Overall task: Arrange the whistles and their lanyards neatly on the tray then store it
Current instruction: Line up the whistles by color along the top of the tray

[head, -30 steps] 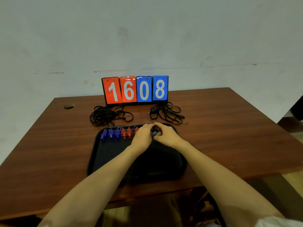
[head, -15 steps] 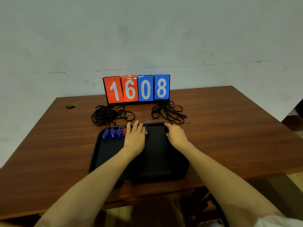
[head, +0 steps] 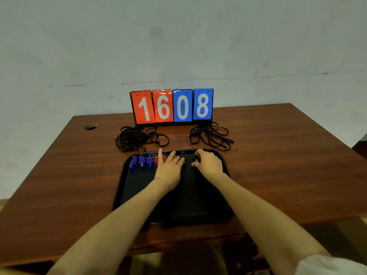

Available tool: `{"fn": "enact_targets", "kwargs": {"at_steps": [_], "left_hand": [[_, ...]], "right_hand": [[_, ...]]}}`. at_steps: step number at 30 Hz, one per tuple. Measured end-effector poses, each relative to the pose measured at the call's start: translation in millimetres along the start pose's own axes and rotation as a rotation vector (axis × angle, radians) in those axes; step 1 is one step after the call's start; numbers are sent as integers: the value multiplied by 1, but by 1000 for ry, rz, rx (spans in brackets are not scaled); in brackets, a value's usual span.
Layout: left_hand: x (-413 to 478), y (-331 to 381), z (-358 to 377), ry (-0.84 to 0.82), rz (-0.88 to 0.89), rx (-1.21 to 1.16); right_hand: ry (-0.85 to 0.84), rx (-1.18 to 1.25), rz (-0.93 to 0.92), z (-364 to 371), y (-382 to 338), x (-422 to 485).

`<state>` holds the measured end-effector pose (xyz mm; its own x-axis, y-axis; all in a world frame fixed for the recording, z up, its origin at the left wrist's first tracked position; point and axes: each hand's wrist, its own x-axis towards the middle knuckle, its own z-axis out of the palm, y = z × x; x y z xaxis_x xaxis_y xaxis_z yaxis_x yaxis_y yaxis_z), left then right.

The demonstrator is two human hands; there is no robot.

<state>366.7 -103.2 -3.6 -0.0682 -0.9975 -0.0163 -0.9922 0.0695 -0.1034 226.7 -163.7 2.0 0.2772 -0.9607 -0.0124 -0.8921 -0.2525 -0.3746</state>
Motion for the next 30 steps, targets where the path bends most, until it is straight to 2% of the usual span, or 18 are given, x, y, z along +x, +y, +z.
{"fn": "enact_targets", "kwargs": {"at_steps": [11,23,26,30], "left_hand": [[1,-3,-8,-57,43,5],[-1,2,-8,-48,39,1],[0,2,-8,-26,40,-11],[7,1,-10,106,-39,-87]], "right_hand": [[23,-134,-123,9,3,8],[-5,-172,-116,9,5,7],[74,-92,-123,7,5,3],[175,-71,-139,-7,3,12]]}}
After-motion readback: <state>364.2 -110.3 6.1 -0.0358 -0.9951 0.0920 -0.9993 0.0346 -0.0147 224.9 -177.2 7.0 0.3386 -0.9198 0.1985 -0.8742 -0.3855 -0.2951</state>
